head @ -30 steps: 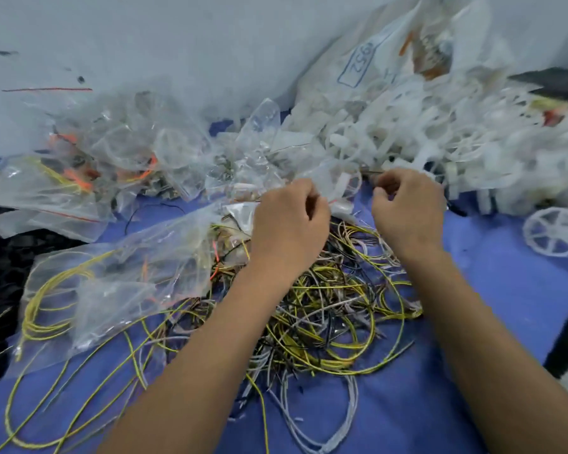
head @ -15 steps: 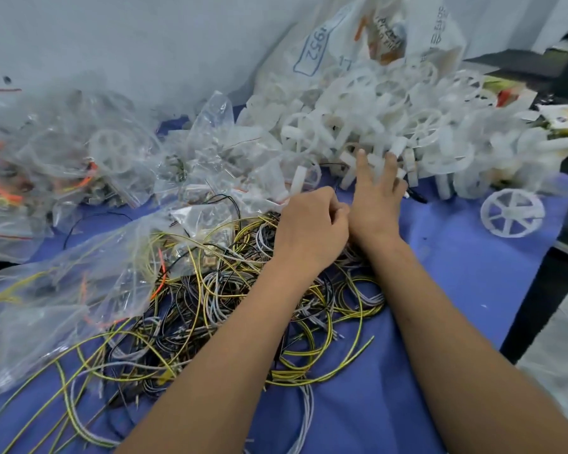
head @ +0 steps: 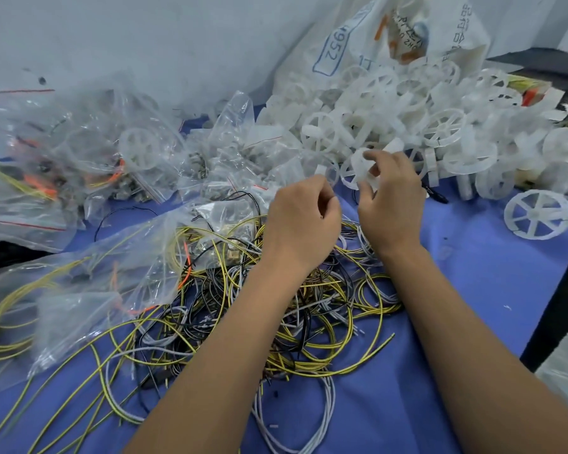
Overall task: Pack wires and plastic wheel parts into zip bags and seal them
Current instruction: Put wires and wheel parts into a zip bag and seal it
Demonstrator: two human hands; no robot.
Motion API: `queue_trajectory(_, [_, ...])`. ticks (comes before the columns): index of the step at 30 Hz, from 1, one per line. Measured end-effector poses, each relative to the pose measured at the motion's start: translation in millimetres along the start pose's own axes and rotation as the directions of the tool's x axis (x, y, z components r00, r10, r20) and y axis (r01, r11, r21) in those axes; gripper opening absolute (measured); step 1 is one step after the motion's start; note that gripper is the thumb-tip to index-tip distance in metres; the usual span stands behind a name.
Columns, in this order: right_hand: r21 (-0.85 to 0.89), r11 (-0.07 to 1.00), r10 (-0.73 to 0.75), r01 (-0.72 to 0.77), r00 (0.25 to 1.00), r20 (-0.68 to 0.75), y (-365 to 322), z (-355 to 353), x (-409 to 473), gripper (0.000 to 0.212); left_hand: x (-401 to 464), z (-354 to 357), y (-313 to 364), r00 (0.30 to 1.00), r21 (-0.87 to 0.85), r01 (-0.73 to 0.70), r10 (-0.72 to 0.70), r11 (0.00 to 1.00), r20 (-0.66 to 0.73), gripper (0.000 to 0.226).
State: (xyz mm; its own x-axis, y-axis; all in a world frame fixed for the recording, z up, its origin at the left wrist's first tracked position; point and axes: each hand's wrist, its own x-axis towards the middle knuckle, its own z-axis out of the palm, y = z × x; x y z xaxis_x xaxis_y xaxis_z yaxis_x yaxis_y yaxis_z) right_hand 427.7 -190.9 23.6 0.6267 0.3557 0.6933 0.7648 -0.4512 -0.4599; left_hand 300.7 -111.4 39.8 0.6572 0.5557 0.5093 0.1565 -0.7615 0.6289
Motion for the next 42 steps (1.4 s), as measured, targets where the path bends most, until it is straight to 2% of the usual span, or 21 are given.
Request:
queue_trajectory(3, [0.051, 0.994, -0.093, 0.093, 0.996, -0.002, -11, -1, -3, 0.034, -8, -27, -11, 0.992, 0.088, 0.034, -0.023, 0.996, -0.122, 0.011])
queue_trajectory(7, [0.202, 0.964, -0.169, 0.173, 0.985, -0.037, -38, -1, -8, 0.032, -31, -76, -42, 0.921, 0.334, 0.175, -0.034, 0.926, -0.388, 0.010])
queue_trajectory(9, [0.254, 0.942, -0.222, 0.220, 0.975, -0.019, -55, -1, -10, 0.030, -41, -99, -60, 0.920, 0.475, 0.257, -0.062, 0.842, -0.388, 0.025])
queue_trajectory(11, [0.363, 0.907, -0.242, 0.212, 0.970, 0.037, -75, -1, -14, 0.026, -50, -119, -76, 0.915, 0.535, 0.361, -0.181, 0.764, -0.360, 0.038])
queue_trajectory(13, [0.554, 0.829, -0.185, 0.076, 0.972, 0.143, -99, -2, -19, 0.019, -56, -135, -87, 0.896, 0.461, 0.423, -0.283, 0.780, -0.343, 0.035])
queue_trajectory(15, [0.718, 0.670, -0.095, -0.190, 0.937, 0.336, -121, 0, -25, 0.015, -58, -149, -93, 0.869, 0.288, 0.465, -0.371, 0.837, -0.327, 0.017])
queue_trajectory(16, [0.747, 0.574, -0.065, -0.336, 0.891, 0.450, -131, 3, -27, 0.016, -57, -155, -95, 0.854, 0.213, 0.486, -0.410, 0.848, -0.320, 0.011])
queue_trajectory(18, [0.702, 0.390, -0.044, -0.596, 0.750, 0.660, -148, 9, -33, 0.015, -57, -164, -98, 0.830, 0.047, 0.503, -0.468, 0.863, -0.304, 0.012])
queue_trajectory(20, [0.608, 0.262, -0.045, -0.749, 0.620, 0.783, -157, 15, -38, 0.009, -57, -166, -96, 0.805, -0.160, 0.491, -0.516, 0.857, -0.293, 0.015])
queue_trajectory(21, [0.569, 0.241, -0.042, -0.786, 0.578, 0.815, -162, 20, -40, 0.008, -59, -167, -96, 0.794, -0.224, 0.474, -0.524, 0.851, -0.310, 0.017])
queue_trajectory(24, [0.494, 0.306, -0.005, -0.814, 0.517, 0.856, -175, 32, -47, 0.008, -61, -166, -98, 0.780, -0.265, 0.419, -0.493, 0.869, -0.385, 0.020])
queue_trajectory(27, [0.497, 0.390, 0.048, -0.775, 0.556, 0.830, -184, 41, -56, 0.011, -61, -169, -98, 0.782, -0.223, 0.353, -0.417, 0.909, -0.462, 0.019])
queue_trajectory(30, [0.522, 0.484, 0.062, -0.702, 0.622, 0.780, -191, 47, -62, 0.020, -59, -172, -94, 0.841, -0.085, 0.283, -0.289, 0.956, -0.457, 0.021])
queue_trajectory(32, [0.555, 0.487, 0.021, -0.674, 0.645, 0.764, -201, 50, -64, 0.020, -57, -173, -88, 0.878, -0.019, 0.251, -0.236, 0.968, -0.416, 0.019])
queue_trajectory(34, [0.600, 0.450, -0.092, -0.661, 0.634, 0.768, -214, 51, -66, 0.008, -54, -173, -80, 0.903, 0.016, 0.223, -0.200, 0.975, -0.381, 0.017])
queue_trajectory(35, [0.614, 0.439, -0.140, -0.656, 0.625, 0.768, -219, 52, -67, 0.014, -53, -173, -77, 0.913, 0.047, 0.204, -0.172, 0.978, -0.371, 0.015])
queue_trajectory(37, [0.614, 0.434, -0.236, -0.659, 0.574, 0.784, -224, 54, -66, 0.032, -52, -175, -70, 0.926, 0.111, 0.182, -0.133, 0.977, -0.352, 0.014])
queue_trajectory(38, [0.606, 0.436, -0.305, -0.665, 0.524, 0.795, -223, 55, -65, 0.036, -51, -175, -67, 0.929, 0.123, 0.180, -0.127, 0.976, -0.347, 0.014])
queue_trajectory(40, [0.572, 0.434, -0.472, -0.696, 0.365, 0.802, -217, 55, -63, 0.041, -50, -175, -65, 0.926, 0.103, 0.173, -0.126, 0.980, -0.356, 0.015])
queue_trajectory(42, [0.530, 0.423, -0.591, -0.735, 0.220, 0.776, -213, 53, -64, 0.036, -48, -174, -65, 0.920, 0.064, 0.160, -0.125, 0.985, -0.373, 0.016])
